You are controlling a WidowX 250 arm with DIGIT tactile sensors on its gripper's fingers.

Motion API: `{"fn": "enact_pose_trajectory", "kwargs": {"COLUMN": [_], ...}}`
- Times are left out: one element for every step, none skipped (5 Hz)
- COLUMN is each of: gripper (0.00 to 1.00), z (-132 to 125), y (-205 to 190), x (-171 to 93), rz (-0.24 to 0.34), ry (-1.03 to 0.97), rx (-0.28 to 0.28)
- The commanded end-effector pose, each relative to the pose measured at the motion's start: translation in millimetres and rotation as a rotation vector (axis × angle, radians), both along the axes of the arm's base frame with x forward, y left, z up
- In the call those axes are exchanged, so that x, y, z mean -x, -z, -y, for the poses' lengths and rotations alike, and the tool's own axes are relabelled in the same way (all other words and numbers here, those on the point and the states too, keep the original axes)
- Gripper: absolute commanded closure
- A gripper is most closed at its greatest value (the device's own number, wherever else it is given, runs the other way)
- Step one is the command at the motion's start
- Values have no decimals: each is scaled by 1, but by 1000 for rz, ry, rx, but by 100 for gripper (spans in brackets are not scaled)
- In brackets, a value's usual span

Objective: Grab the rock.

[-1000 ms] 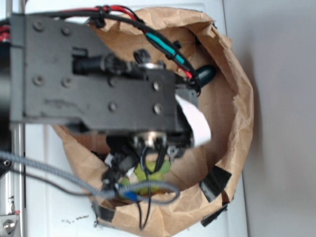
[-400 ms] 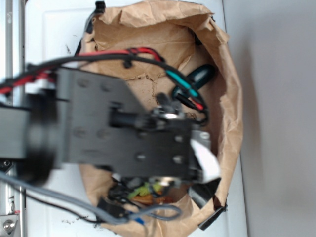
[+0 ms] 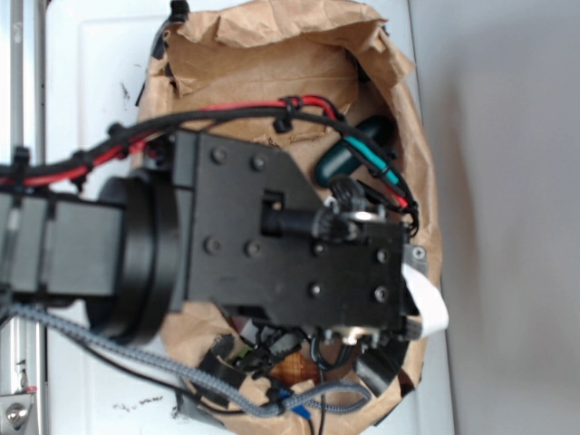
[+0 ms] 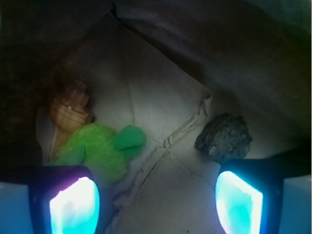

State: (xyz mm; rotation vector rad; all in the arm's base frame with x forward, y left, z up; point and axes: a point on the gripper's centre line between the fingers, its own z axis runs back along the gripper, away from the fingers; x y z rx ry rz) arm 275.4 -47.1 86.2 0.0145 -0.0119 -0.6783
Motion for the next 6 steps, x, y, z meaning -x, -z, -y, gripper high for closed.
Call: {"fn": "enact_pose_trajectory", "kwargs": {"gripper": [0,0,0,0,0,0], "z": [8,-23,-44,-55,-49,-41], "y": [-15,-33,-48,-52,-27,-6], "x": [-8,-7,-8,-7,-18,-40], "rz": [49,113,132,145,131,123], "ry": [4,-79,-59,-58,-41,-28], "rx": [11,75,146,161,103,47]}}
